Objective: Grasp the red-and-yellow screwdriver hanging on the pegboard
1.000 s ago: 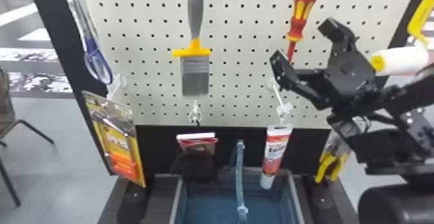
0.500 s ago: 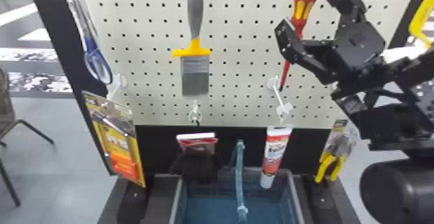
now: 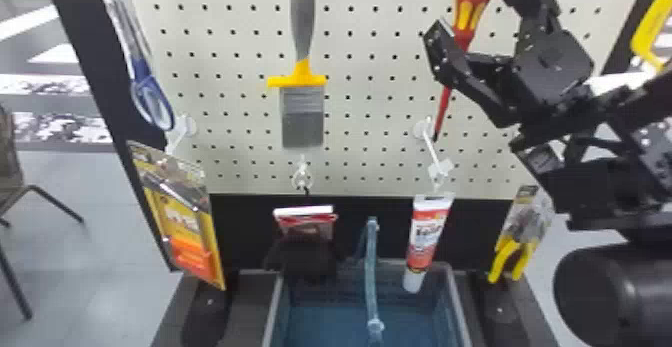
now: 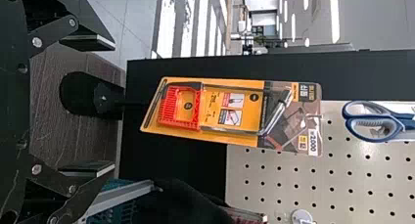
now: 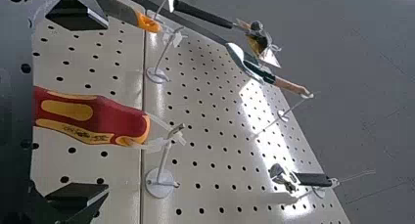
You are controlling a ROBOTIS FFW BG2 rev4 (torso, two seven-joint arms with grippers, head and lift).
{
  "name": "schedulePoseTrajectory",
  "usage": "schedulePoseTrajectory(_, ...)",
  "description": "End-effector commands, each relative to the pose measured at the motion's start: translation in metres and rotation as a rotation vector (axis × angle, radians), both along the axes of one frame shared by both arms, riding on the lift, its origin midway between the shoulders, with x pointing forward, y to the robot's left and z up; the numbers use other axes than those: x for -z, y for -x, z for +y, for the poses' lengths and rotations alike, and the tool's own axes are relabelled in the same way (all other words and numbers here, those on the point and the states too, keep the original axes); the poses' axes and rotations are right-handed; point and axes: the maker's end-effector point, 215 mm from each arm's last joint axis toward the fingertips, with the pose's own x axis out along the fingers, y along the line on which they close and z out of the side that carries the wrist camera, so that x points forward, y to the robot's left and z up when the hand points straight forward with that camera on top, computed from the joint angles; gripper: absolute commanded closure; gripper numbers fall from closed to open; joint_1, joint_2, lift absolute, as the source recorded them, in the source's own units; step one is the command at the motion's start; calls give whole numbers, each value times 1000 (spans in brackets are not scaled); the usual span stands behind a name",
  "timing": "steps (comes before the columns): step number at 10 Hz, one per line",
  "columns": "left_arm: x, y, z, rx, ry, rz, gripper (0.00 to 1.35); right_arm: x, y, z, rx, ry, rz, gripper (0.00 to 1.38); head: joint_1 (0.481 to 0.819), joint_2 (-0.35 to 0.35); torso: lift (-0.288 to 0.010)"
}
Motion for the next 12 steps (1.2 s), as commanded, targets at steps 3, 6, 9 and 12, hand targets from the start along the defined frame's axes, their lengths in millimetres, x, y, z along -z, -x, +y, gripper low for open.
schedulePoseTrajectory(3, 1, 0, -1, 0, 2, 2, 410, 2, 0, -2, 7, -27, 11, 664, 549, 0, -100)
schedulePoseTrajectory(6, 1, 0, -1, 0, 2, 1, 410, 2, 5, -5, 28, -35, 14, 1078, 549, 0, -100)
schedulePoseTrajectory(9, 1, 0, -1, 0, 2, 1, 410, 3, 5, -6, 36, -41, 17, 1280, 549, 0, -100)
schedulePoseTrajectory(12, 1, 0, -1, 0, 2, 1, 410, 3, 6, -6, 38, -43, 20, 1280, 549, 0, -100)
